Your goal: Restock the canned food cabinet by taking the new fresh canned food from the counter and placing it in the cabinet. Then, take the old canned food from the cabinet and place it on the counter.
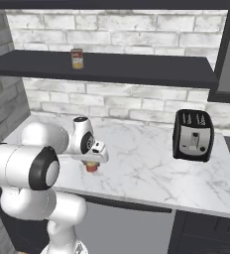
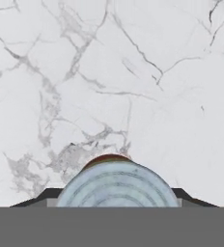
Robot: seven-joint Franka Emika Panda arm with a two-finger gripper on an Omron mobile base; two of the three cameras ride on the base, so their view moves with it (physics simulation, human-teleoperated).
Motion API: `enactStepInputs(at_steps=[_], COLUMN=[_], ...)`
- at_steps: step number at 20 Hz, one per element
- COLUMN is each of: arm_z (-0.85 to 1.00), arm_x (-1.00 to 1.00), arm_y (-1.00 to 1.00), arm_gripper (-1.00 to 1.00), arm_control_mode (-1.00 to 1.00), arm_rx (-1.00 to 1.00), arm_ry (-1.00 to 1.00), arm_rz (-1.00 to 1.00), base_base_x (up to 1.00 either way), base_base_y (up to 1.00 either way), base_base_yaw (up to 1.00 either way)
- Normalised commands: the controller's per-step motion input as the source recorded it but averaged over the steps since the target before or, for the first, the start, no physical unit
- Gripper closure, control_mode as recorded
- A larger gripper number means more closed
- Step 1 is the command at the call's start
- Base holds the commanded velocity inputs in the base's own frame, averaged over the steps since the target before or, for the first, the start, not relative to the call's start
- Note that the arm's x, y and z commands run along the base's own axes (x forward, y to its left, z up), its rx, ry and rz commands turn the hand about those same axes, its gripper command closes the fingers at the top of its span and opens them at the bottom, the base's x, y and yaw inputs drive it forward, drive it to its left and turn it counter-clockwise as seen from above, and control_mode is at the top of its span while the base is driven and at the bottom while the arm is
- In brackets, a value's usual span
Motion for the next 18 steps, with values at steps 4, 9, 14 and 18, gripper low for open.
enactStepInputs(at_steps=[4,9,14,18], arm_z=[0.73,1.0,1.0,1.0], arm_x=[-0.66,-0.84,-0.55,-0.49], arm_y=[-0.13,-0.41,-0.45,-0.48], arm_gripper=[1.0,1.0,1.0,1.0], arm_control_mode=[-1.0,-1.0,-1.0,-1.0], arm_rx=[0.0,0.0,0.0,0.0], arm_ry=[-0.37,-0.54,-0.49,-0.5], arm_rz=[0.0,0.0,0.0,0.0], base_base_x=[0.0,0.0,0.0,0.0], base_base_y=[0.0,0.0,0.0,0.0], base_base_yaw=[0.0,0.0,0.0,0.0])
